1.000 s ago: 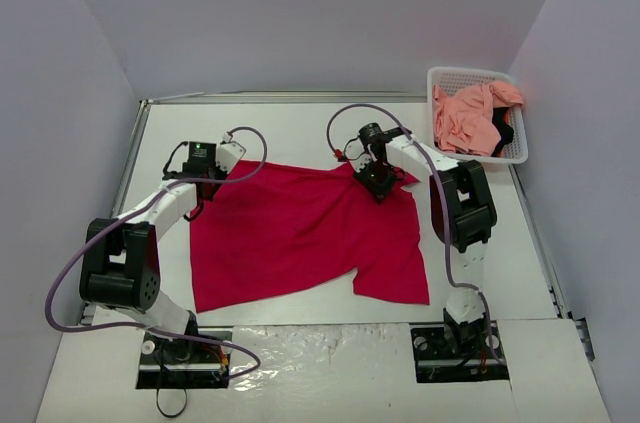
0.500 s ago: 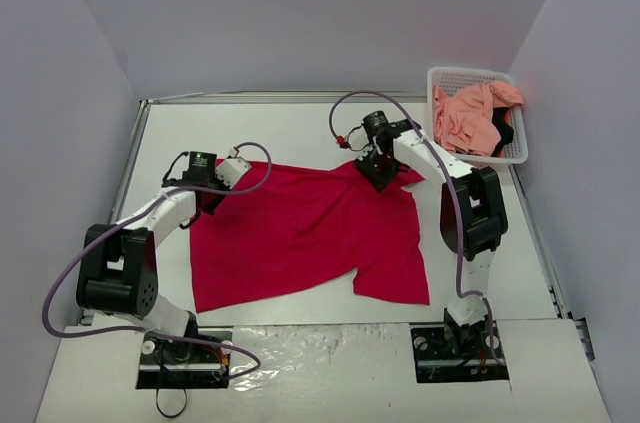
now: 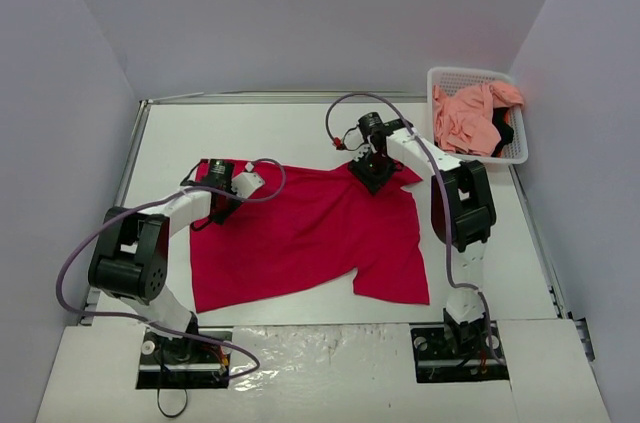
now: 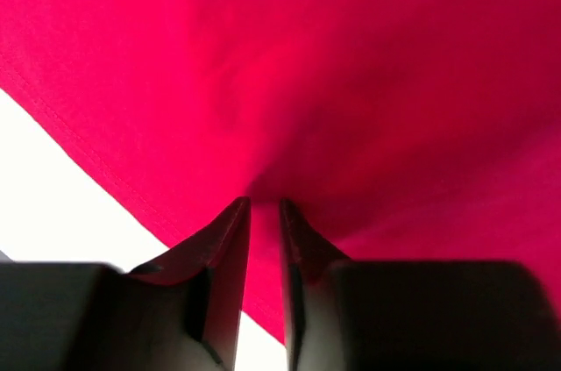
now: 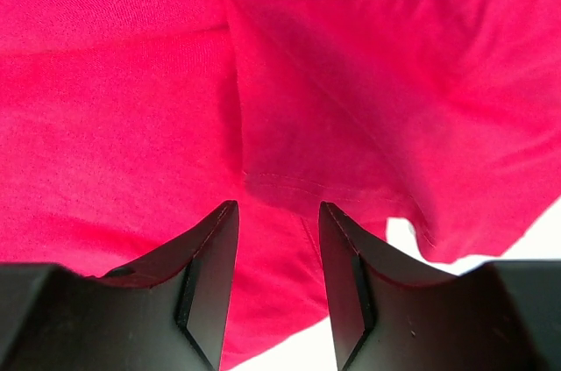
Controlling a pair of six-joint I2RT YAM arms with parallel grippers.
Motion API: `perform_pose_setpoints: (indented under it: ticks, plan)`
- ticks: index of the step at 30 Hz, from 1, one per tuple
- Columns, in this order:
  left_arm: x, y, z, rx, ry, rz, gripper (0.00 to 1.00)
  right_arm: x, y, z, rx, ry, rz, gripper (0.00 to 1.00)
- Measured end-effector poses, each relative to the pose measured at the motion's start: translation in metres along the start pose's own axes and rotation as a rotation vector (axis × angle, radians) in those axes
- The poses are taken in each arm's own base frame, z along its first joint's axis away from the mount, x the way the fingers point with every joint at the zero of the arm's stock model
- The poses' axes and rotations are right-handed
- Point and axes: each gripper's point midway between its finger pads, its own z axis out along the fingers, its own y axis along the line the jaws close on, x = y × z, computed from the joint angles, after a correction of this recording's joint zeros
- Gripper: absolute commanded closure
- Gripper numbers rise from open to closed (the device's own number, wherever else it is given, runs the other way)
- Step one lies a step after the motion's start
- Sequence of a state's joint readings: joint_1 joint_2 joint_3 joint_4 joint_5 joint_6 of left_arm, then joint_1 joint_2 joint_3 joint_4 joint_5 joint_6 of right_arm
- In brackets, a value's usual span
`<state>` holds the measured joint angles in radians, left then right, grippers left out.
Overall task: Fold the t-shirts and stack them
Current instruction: Flatten out the tshirt
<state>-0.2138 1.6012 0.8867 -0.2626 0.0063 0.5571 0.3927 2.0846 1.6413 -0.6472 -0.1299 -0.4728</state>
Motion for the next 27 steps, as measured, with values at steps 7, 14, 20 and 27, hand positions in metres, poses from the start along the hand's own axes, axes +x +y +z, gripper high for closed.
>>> perform_pose_setpoints:
  ticks: [7, 14, 20, 27]
  plan:
    - [0.005, -0.003, 0.006, -0.033, 0.058, 0.033, 0.97, 0.004, 0.006, 0.010, -0.031, 0.023, 0.000, 0.61]
    - [0.006, -0.003, 0.005, -0.041, 0.066, 0.025, 0.97, 0.007, 0.009, 0.011, -0.044, 0.027, -0.003, 0.60]
    - [0.007, -0.002, 0.005, -0.045, 0.070, 0.022, 0.93, 0.013, 0.011, 0.020, -0.057, 0.053, -0.003, 0.72]
    - [0.009, -0.002, 0.006, -0.040, 0.095, 0.024, 0.98, 0.016, 0.012, 0.026, -0.061, 0.070, -0.002, 0.94]
